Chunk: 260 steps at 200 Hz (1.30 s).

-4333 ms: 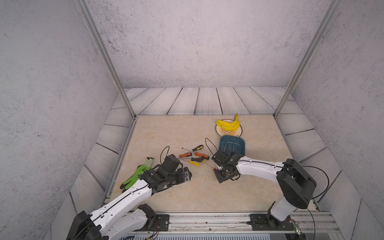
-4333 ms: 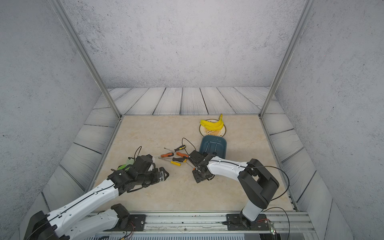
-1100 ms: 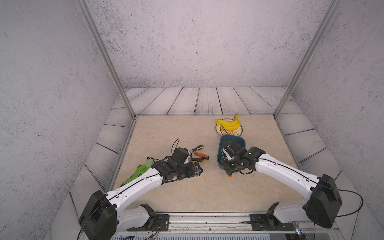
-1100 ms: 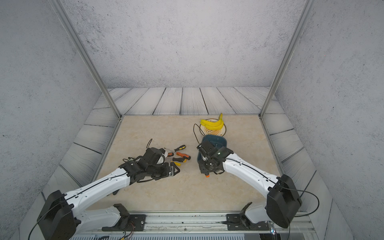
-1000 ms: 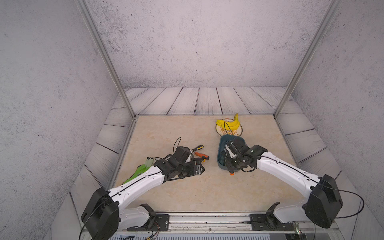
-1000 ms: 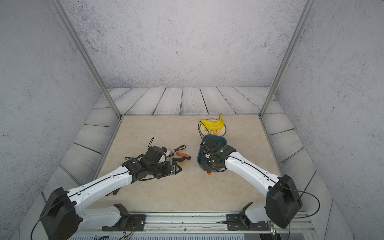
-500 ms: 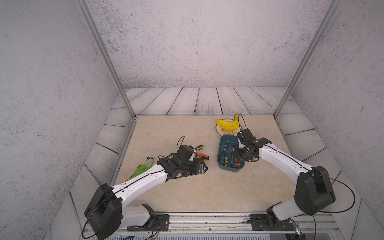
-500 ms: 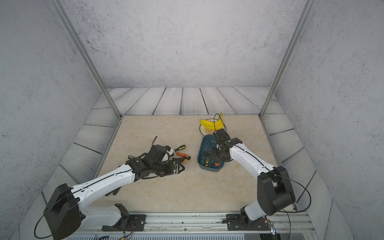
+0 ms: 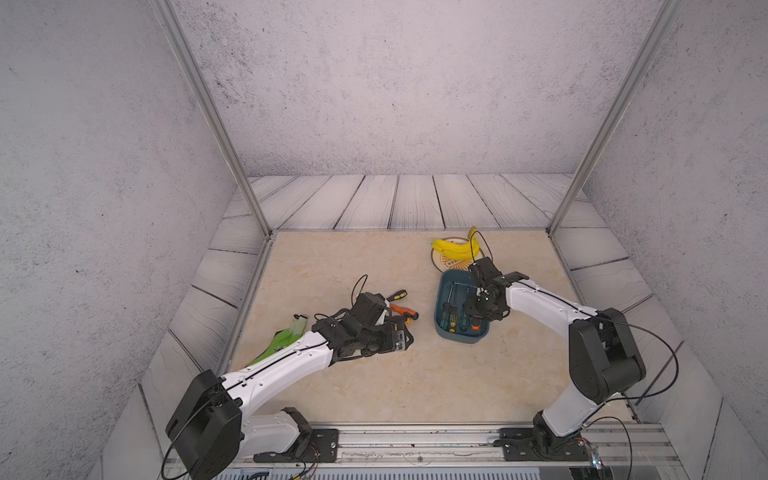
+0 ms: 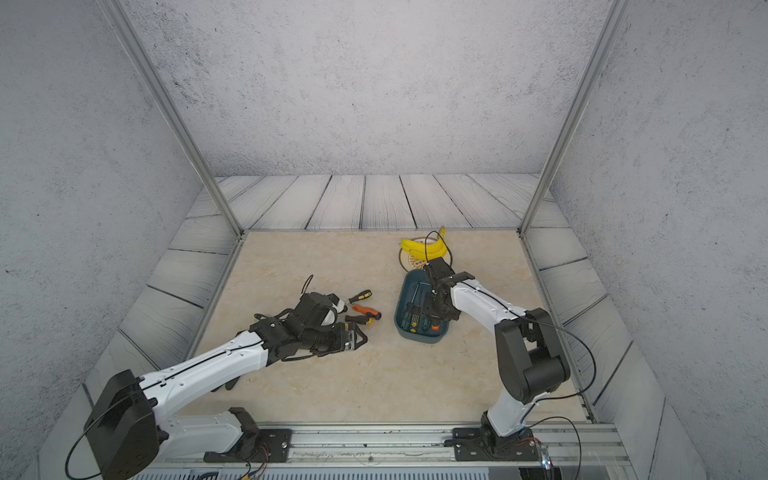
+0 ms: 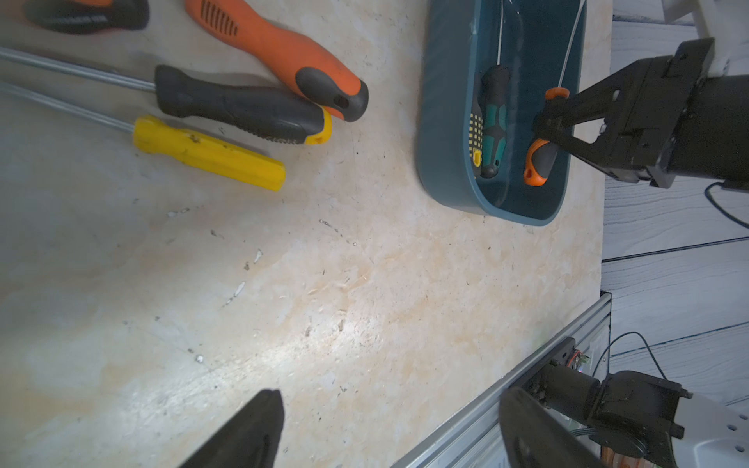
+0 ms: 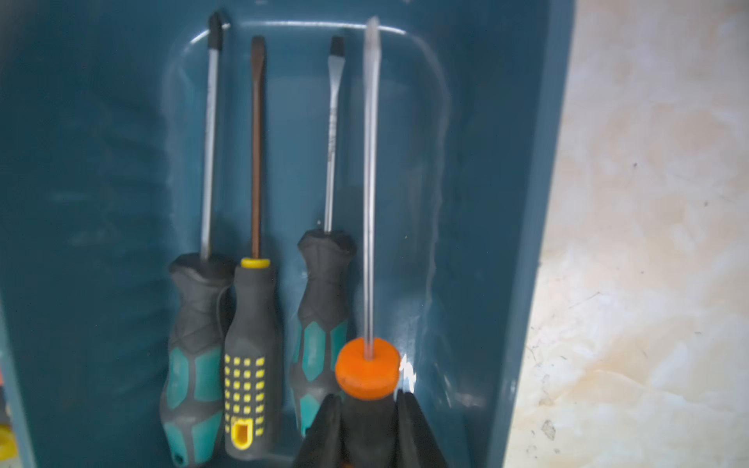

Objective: Put the screwdriver on the desktop into the storage box
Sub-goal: Place the screwdriver in the storage box.

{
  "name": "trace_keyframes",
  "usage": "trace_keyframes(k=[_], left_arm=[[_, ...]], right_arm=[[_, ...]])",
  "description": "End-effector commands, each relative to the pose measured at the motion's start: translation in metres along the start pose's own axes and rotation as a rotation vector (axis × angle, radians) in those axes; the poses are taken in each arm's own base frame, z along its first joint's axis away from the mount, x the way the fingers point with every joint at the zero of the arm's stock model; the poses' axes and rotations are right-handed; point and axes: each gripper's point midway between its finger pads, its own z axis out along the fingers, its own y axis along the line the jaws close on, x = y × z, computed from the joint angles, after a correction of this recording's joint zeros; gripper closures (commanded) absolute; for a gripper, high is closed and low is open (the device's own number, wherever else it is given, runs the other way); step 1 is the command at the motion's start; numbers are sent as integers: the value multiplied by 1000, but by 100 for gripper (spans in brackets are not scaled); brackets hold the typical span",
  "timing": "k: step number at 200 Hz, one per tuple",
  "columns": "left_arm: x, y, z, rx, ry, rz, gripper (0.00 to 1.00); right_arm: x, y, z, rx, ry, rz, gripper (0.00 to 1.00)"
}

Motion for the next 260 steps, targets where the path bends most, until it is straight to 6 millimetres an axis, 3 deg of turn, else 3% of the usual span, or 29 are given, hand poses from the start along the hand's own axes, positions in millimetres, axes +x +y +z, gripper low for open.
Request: trace_keyframes(k=[1,53,98,186,260], left_arm=[[4,5,-2,-15,-6,0,11],[5,7,-1,-17,-6,-1,11],[5,8,-1,-20,-7,-2,11],[4,16,-6,-52,-23,-19,11],[6,30,-11,-109,-33,-67,11]], right_arm=[[-5,-8,2,42,-11,52,81],[0,-6,10,37,14,70,77],[-1,-1,8,16,25,77,62],[-9,9,-22,-62,-26,60,59],[-3,15,-54,-140,-64,9,60]])
